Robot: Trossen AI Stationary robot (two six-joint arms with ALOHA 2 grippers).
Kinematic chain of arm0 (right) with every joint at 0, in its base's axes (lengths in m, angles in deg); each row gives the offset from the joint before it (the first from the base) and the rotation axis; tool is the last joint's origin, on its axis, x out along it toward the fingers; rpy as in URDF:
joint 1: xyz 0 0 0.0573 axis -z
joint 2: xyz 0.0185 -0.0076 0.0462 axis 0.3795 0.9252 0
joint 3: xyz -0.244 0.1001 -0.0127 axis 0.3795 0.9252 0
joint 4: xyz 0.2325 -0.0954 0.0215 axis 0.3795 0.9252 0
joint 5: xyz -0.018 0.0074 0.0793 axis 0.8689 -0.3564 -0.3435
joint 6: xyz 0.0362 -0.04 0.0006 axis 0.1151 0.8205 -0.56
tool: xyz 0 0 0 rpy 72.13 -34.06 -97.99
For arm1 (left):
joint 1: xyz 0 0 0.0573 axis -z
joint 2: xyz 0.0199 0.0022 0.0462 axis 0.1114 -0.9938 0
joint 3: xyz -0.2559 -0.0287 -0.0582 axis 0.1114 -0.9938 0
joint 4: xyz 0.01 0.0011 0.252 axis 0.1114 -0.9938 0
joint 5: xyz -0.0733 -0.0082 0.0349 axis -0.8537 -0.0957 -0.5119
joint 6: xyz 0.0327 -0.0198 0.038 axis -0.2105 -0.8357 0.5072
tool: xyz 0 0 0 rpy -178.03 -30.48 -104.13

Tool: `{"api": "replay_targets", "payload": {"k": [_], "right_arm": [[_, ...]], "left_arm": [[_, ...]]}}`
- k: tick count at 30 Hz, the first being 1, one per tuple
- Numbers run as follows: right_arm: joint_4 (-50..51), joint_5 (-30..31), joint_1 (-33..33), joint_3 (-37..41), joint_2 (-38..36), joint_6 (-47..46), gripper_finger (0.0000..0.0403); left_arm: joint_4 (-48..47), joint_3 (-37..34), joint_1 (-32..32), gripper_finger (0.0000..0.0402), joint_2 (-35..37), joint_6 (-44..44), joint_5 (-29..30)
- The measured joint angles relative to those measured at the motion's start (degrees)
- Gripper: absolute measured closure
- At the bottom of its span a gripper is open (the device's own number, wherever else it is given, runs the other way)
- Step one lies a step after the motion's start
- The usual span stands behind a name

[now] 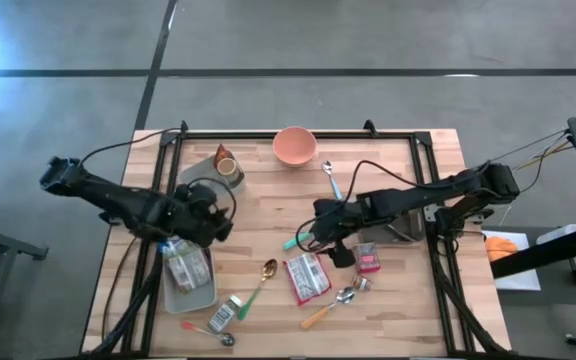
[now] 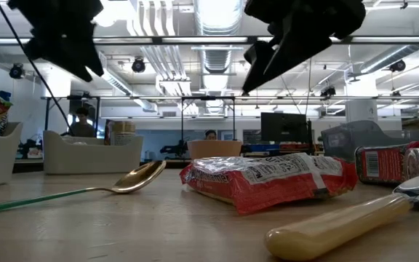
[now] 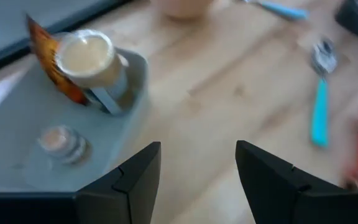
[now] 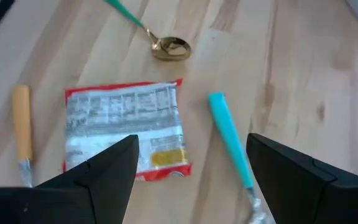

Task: Pick & Place Food Item
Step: Put the top light blue spoon into the black bin

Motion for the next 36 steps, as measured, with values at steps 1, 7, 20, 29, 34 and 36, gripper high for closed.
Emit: {"api": "replay_targets", "payload": {"k": [1,7,20,29,34,36], "right_arm": [[0.52,0.0,0.01,-0.54,0.06,1.71,0.0108],[3.99,-0.04,0.47,-2.42,0.44,1.6,0.0108],[8.04,6.65,3.89,-2.14,1.0,-54.01,0.0108],[6.45,13.59,9.56,-1.28,1.05,-54.5,0.0108],[8.51,18.02,18.01,-1.05,1.03,-52.78,0.0108],[10.04,17.97,21.01,-0.99,1.03,-54.92,0.0108]], "left_arm": [[1.43,-0.49,-1.33,0.0189,0.0,0.48,0.7],[14.75,-5.22,-5.46,0.0189,0.02,9.39,1.04],[22.25,-9.43,-6.4,0.0189,0.2,14.78,1.21],[22.5,-9.49,-6.4,0.0189,0.16,16.37,1.42],[22.92,-11.15,-6.25,0.0189,0.0,16.21,1.21],[23.09,-12.06,-6.24,0.0189,0.0,15.01,1.0]]}}
